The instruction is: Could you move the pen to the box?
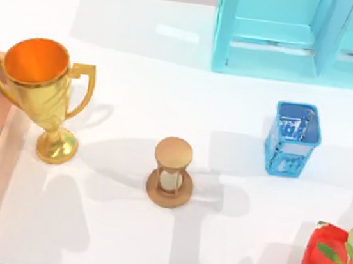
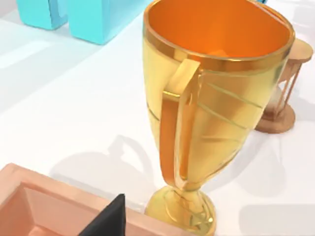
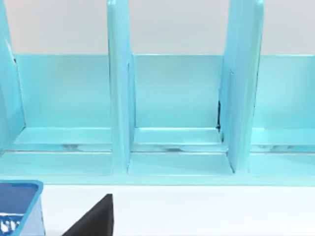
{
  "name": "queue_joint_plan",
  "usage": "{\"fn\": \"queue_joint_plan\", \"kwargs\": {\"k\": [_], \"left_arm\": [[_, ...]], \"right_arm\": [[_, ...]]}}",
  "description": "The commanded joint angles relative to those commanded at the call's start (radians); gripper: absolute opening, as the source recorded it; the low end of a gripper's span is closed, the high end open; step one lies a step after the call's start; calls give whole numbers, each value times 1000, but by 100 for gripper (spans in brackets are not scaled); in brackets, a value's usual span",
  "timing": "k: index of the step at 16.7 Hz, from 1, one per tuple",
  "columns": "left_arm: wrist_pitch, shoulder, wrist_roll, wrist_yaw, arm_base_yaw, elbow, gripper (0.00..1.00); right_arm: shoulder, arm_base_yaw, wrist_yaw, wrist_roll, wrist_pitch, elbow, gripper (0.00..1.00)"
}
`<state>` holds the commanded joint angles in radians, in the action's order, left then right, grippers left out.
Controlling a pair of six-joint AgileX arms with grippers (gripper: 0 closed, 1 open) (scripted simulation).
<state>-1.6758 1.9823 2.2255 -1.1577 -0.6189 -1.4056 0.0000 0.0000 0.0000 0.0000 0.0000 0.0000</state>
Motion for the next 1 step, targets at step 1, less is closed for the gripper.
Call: {"fn": "queue_joint_plan", "kwargs": {"k": [1], "left_arm": [[0,0,0,0,0,0,100]], "right_arm": [[0,0,0,0,0,0,100]]}}
